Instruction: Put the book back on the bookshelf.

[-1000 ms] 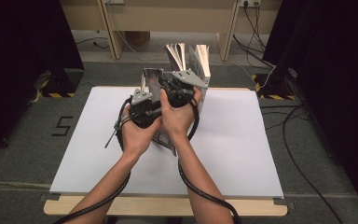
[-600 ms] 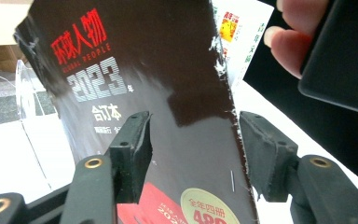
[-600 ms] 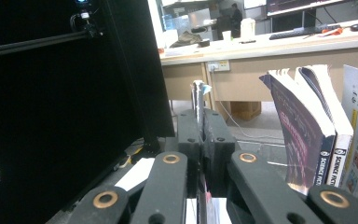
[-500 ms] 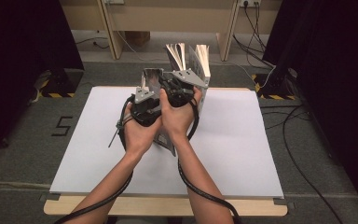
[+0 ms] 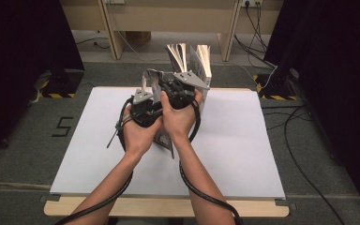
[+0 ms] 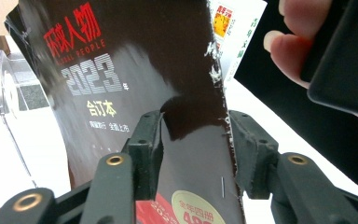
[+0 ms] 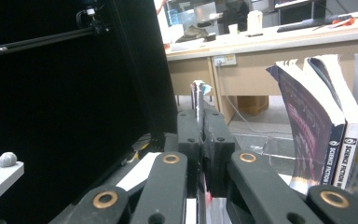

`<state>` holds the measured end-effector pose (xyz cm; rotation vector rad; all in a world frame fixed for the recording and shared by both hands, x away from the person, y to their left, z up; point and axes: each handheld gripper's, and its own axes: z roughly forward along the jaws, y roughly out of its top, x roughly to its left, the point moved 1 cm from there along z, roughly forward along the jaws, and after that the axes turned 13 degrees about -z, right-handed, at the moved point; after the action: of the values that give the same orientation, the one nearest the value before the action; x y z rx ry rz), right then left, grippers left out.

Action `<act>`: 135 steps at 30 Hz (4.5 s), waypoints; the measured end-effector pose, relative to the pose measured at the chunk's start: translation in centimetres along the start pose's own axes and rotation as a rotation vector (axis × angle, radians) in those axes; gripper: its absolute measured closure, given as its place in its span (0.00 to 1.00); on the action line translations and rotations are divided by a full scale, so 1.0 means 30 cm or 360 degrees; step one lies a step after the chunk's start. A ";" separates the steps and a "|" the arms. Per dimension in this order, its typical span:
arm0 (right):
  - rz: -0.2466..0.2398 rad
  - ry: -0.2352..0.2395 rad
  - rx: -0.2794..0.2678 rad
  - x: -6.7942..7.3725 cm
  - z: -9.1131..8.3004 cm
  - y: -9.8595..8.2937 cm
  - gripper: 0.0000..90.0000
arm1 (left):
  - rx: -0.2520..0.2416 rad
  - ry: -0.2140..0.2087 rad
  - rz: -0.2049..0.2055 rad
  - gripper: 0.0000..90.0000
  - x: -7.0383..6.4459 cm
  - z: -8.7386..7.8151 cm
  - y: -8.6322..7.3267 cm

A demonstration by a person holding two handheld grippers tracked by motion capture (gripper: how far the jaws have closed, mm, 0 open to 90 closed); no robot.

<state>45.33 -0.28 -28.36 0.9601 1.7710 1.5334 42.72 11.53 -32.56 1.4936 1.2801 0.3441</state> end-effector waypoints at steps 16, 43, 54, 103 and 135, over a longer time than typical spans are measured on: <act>-0.0052 0.0105 0.0032 0.043 0.018 0.010 0.95 | -0.0042 0.0041 -0.0033 0.85 0.046 -0.064 -0.017; -0.0195 0.0270 0.0027 -0.131 -0.102 0.030 0.71 | -0.0298 0.0050 -0.0115 0.97 0.200 -0.185 -0.011; -0.0263 0.0196 0.0048 -0.241 -0.205 -0.008 0.70 | -0.0377 0.0052 -0.0119 0.97 0.226 -0.206 0.006; -0.0276 -0.0068 0.0254 -0.457 -0.449 -0.450 0.64 | -0.0631 0.0091 -0.0090 0.97 0.244 -0.201 0.105; -0.0247 -0.0125 0.0337 -0.500 -0.455 -0.537 0.63 | -0.0702 0.0094 -0.0093 0.97 0.240 -0.181 0.159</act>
<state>40.32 -21.43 -42.46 0.9443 1.9310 1.2150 43.76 21.20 -29.43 1.0770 1.1971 0.5935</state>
